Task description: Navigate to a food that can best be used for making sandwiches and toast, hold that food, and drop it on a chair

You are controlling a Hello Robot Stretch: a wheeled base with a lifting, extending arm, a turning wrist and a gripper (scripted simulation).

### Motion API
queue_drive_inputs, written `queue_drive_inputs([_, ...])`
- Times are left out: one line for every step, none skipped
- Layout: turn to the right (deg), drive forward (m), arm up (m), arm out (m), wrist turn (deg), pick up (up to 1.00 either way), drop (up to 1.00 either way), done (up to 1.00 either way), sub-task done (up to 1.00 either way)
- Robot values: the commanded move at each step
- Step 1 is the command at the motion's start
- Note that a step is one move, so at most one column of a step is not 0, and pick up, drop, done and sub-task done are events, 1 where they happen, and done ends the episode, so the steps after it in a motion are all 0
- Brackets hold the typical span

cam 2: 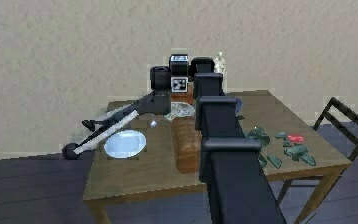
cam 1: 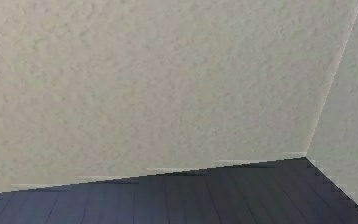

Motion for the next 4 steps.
queue_drive_inputs([0.0,0.00,0.00,0.00,45.0,0.00,0.00,0.00,0.00])
queue_drive_inputs([0.0,0.00,0.00,0.00,45.0,0.00,0.00,0.00,0.00])
queue_drive_inputs([0.0,0.00,0.00,0.00,6.0,0.00,0.00,0.00,0.00])
queue_drive_inputs([0.0,0.00,-0.28,0.00,0.0,0.00,0.00,0.00,0.00])
